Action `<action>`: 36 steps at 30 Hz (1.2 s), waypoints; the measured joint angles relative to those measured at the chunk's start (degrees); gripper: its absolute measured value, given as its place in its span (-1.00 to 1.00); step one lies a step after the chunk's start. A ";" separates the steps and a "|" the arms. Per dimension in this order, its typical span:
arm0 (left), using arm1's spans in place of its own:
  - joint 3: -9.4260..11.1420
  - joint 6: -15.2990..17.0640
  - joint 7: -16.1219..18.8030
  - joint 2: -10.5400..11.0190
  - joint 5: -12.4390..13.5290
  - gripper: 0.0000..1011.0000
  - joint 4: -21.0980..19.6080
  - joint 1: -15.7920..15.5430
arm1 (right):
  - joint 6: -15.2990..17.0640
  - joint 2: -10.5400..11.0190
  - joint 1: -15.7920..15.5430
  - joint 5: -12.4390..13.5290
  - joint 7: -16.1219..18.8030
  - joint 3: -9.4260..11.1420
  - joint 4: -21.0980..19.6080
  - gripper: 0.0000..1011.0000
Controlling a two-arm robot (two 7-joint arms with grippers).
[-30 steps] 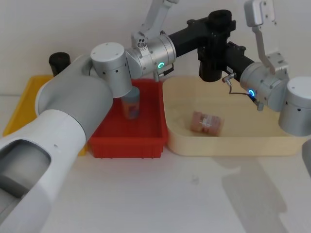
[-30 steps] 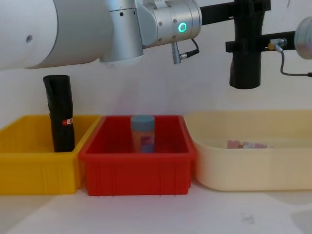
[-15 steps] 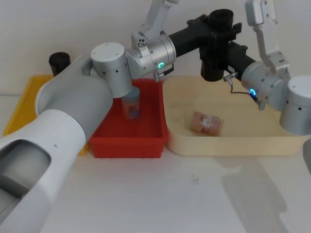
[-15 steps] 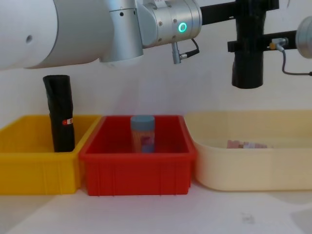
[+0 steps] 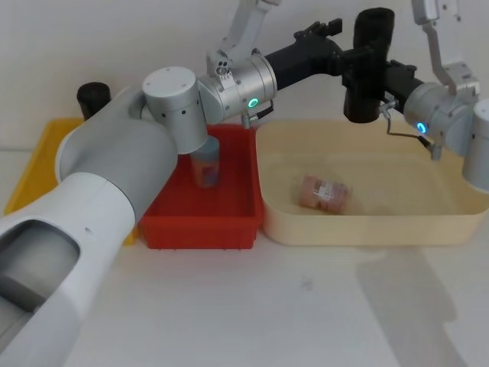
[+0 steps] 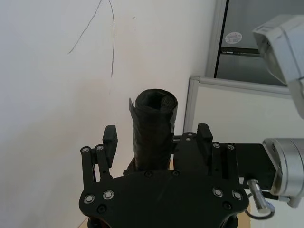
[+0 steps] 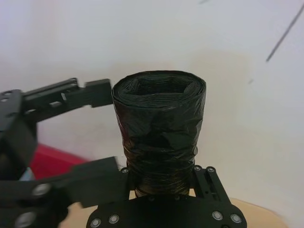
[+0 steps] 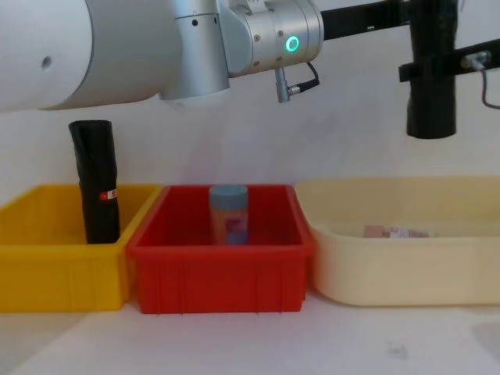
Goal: Pick up the garbage bag with the one hand and transfer it to the other hand.
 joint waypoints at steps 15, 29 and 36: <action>0.00 0.00 0.00 0.00 0.01 0.98 0.00 0.00 | 3.84 1.82 -2.48 -0.15 1.33 0.45 -4.48 0.32; 0.00 0.00 0.01 0.00 0.00 0.98 0.00 0.00 | 5.06 2.61 -4.30 -0.23 2.14 0.55 -7.41 0.98; 0.00 0.00 0.00 0.00 0.01 0.98 0.00 0.00 | 5.28 2.76 -4.66 -0.25 2.27 0.58 -8.00 0.98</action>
